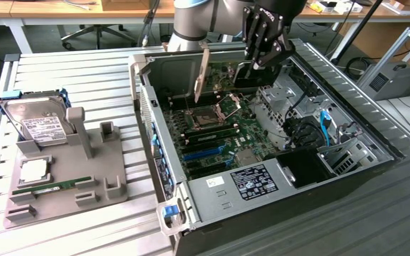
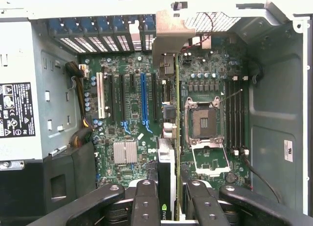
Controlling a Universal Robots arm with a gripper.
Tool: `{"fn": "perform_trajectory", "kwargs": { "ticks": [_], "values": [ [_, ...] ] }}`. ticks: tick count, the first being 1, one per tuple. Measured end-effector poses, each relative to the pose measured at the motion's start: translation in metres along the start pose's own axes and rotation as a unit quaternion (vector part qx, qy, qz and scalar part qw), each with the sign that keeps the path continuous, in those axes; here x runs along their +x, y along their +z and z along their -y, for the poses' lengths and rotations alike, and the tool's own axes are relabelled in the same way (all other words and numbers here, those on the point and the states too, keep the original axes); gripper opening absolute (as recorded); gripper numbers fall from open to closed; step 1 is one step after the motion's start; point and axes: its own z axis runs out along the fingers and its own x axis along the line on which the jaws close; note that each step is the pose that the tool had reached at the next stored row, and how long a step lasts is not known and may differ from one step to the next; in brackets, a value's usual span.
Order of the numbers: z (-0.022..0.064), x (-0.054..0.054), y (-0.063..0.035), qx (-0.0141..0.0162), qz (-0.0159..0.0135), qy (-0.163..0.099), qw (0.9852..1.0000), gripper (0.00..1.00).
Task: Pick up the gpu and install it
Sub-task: 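Insert the gpu into the slot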
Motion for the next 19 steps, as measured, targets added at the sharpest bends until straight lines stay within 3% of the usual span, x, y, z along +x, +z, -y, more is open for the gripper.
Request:
{"fn": "perform_trajectory", "kwargs": {
  "ticks": [19],
  "values": [
    [0.0002, 0.0002, 0.0083, 0.0, -0.0001, 0.0, 1.0, 0.27]
  ]
}}
